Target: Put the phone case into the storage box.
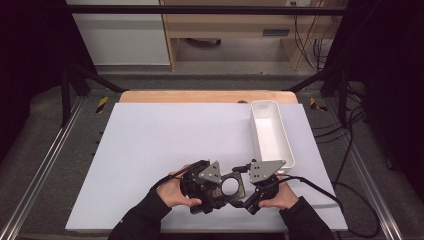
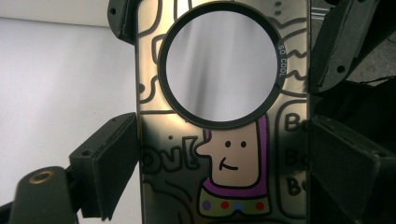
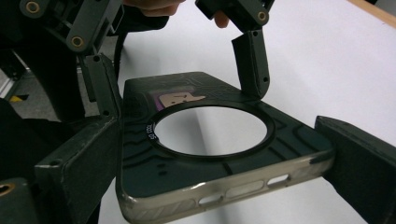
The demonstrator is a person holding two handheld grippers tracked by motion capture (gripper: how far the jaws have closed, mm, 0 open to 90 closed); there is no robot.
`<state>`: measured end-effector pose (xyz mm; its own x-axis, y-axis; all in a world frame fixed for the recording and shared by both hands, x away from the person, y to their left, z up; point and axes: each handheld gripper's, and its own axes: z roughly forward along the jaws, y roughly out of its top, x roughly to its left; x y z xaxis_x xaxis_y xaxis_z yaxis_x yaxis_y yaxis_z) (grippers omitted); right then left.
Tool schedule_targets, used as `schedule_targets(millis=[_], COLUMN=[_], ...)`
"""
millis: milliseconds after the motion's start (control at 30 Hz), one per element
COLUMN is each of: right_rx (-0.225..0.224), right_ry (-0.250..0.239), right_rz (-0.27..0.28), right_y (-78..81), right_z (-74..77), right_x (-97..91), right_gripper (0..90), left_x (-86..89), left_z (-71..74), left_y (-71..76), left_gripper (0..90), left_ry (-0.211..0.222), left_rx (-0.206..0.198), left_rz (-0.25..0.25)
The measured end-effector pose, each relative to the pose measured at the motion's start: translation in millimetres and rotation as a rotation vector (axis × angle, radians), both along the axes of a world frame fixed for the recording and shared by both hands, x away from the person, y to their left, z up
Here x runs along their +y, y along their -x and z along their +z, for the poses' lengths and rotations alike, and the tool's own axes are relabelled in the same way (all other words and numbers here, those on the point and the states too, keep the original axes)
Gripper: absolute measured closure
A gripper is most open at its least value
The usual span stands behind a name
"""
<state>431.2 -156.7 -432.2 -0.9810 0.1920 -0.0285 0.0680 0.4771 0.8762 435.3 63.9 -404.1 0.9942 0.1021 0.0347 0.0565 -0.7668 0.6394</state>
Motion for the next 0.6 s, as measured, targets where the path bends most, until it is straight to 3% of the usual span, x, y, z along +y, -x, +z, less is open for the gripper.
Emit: schedule_targets(millis=[600], right_rx=[0.038], right_ry=[-0.002], right_rz=[0.051], right_y=[-1.3], right_z=[-0.8], right_x=[-0.9], right_gripper=[8.5], left_x=[1.4], left_z=[-3.0], left_y=[0.7], left_gripper=[11.7], left_ry=[-0.018], left_rx=[0.000], left_rz=[-0.039])
